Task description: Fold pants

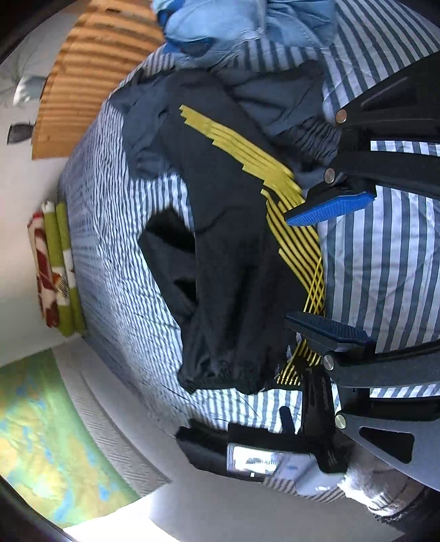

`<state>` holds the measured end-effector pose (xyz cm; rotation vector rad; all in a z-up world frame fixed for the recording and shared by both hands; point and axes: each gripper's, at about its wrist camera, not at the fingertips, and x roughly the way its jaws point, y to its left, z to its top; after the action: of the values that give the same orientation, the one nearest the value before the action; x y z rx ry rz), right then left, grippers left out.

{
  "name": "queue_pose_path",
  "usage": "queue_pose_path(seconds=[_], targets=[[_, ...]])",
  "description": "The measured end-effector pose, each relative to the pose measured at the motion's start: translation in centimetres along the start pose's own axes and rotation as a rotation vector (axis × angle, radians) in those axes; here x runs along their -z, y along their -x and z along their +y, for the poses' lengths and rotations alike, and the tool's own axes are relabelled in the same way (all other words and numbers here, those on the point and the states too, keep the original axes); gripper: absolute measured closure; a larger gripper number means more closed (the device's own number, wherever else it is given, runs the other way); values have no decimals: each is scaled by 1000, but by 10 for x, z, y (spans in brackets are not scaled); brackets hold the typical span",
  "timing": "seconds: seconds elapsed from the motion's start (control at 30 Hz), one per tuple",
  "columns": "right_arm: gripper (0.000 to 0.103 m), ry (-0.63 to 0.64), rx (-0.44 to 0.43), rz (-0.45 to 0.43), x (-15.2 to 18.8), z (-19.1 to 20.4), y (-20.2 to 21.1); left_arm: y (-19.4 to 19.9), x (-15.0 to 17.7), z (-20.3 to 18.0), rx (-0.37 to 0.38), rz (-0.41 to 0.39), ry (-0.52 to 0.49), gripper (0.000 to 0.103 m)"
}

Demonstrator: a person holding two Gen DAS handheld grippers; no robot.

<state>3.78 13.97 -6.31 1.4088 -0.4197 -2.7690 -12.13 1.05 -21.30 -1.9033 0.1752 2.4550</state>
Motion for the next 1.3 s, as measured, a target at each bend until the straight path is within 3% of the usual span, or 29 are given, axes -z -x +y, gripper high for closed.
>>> queue_pose_path(seconds=[0.17,0.43,0.47,0.53,0.57,0.67,0.83,1.0,1.17,1.3], targets=[[54,-86,-28,-18,10,-33,-11,-6,5,12,66,27,125,0],[54,-112,-59,-37,7,-55,-17,5,8,4,63,-42,132,3],[54,-104,-57,-50,5,-55,-15,8,8,2,67,-55,133,11],[54,-102,-65,-56,4,-55,-15,20,9,-5,94,-77,120,38],[54,-105,-72,-56,4,-56,-16,24,9,-8,125,-80,116,66],[54,-99,-68,-53,4,-53,-19,41,9,-11,163,-108,122,77],[54,-87,-59,-56,5,-50,-19,68,26,11,261,-162,170,77],[54,-73,-79,-28,2,-43,-24,85,55,54,308,-186,231,77],[54,39,-84,2,-13,-11,-30,102,113,105,279,-219,279,77],[52,161,-101,24,-42,27,-38,96,141,152,237,-207,335,77]])
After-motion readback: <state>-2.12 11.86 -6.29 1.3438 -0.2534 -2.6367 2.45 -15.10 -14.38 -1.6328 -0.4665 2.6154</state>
